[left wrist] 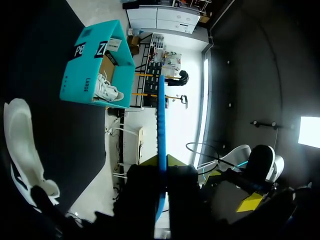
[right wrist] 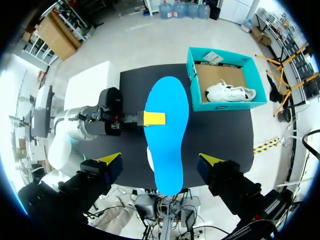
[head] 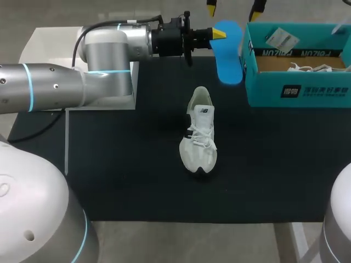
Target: Take the shoe out of the shoebox, open the shoe tongue, remove and reinsert the insole, then place the shoe into the shoebox
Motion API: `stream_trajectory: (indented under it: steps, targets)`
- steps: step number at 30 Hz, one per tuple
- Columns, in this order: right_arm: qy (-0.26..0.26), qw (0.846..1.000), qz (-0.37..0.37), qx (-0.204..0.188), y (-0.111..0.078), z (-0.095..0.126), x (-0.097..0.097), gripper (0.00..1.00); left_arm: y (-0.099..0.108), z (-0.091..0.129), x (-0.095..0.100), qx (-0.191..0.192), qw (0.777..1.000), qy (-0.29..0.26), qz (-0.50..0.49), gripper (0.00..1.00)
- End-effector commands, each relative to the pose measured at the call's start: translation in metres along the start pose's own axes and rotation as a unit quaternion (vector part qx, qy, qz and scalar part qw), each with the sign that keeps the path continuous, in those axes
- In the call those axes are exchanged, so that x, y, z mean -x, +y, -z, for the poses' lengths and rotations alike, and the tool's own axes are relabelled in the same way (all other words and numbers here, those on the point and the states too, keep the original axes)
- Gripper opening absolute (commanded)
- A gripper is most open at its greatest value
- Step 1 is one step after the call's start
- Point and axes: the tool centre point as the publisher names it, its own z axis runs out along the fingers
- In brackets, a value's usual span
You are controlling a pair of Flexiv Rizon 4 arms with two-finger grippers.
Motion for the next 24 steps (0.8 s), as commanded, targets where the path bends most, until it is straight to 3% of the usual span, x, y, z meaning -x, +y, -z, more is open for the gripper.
stream_trajectory:
  steps: [1, 7, 19, 22, 24]
  targets:
    - [0.062, 0.998, -0.004, -0.003, -0.005, -0.008, 0.025, 1.00, -0.001, 0.000, 0.001, 0.001, 1.000, 0.000, 0.000, 0.00]
    - [0.133, 0.991, 0.009, -0.003, -0.011, -0.011, 0.047, 1.00, -0.001, 0.000, 0.001, 0.001, 1.000, 0.000, 0.000, 0.00]
    - [0.324, 0.945, 0.032, 0.044, -0.011, -0.021, 0.091, 1.00, -0.001, 0.000, 0.001, 0.001, 1.000, 0.000, 0.000, 0.00]
    - [0.340, 0.939, 0.024, 0.040, -0.009, -0.023, 0.099, 1.00, -0.001, 0.000, 0.001, 0.001, 1.000, 0.000, 0.000, 0.00]
    - [0.273, 0.962, -0.017, 0.005, -0.005, -0.025, 0.102, 1.00, -0.001, 0.000, 0.001, 0.001, 1.000, 0.000, 0.000, 0.00]
